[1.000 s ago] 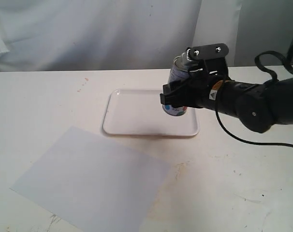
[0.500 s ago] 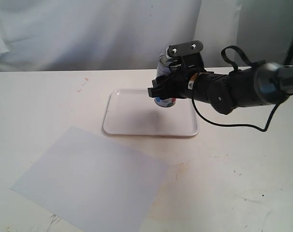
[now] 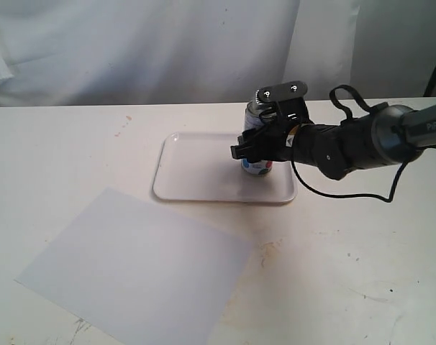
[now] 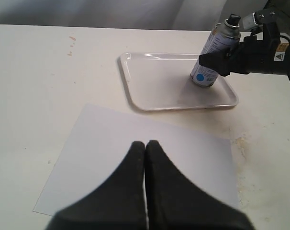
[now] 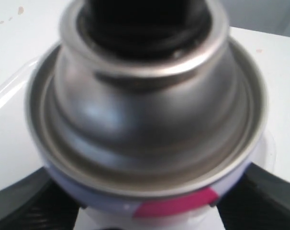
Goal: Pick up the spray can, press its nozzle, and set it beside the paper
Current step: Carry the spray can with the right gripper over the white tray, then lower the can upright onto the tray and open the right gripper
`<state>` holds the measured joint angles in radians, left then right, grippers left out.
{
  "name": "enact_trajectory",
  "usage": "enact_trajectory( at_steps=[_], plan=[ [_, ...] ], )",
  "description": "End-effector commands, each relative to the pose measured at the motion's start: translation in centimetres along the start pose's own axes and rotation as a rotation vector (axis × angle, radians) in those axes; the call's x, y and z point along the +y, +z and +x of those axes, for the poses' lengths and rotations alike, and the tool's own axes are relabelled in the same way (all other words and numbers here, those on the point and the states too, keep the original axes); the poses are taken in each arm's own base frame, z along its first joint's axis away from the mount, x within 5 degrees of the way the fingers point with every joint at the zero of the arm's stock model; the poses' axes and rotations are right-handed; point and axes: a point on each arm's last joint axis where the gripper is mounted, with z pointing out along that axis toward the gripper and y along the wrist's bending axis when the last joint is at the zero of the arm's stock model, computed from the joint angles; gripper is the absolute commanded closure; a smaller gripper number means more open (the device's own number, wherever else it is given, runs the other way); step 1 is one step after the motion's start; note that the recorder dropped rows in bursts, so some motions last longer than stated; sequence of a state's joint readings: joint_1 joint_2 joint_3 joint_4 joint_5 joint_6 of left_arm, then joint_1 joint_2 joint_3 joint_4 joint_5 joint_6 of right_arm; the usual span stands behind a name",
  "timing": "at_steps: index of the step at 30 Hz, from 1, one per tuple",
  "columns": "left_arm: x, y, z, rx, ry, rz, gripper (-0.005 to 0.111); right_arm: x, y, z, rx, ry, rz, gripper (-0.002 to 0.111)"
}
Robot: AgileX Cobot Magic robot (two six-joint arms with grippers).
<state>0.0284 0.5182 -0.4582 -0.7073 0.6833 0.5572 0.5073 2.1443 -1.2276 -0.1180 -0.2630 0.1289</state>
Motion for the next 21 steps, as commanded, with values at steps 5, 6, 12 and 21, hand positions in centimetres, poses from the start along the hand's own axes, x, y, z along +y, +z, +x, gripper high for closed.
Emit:
enact_trajectory(
  at_steps=[5,6,12,21],
  plan=[
    [0.04,-0.09,0.1,0.001,0.011,-0.007,0.107,-0.07,0.05,-0.94,-0.074,-0.005,-0.007,0.094],
    [0.04,-0.09,0.1,0.001,0.011,-0.007,0.107,-0.07,0.05,-0.96,-0.076,-0.005,-0.007,0.09],
    [0.04,-0.09,0.1,0.001,0.011,-0.007,0.107,-0.04,0.04,-1.08,-0.09,-0.007,-0.01,0.053],
    [0.02,-0.09,0.13,0.003,0.011,-0.006,0.107,-0.09,0.05,-0.93,-0.073,0.012,-0.005,0.029]
  ],
)
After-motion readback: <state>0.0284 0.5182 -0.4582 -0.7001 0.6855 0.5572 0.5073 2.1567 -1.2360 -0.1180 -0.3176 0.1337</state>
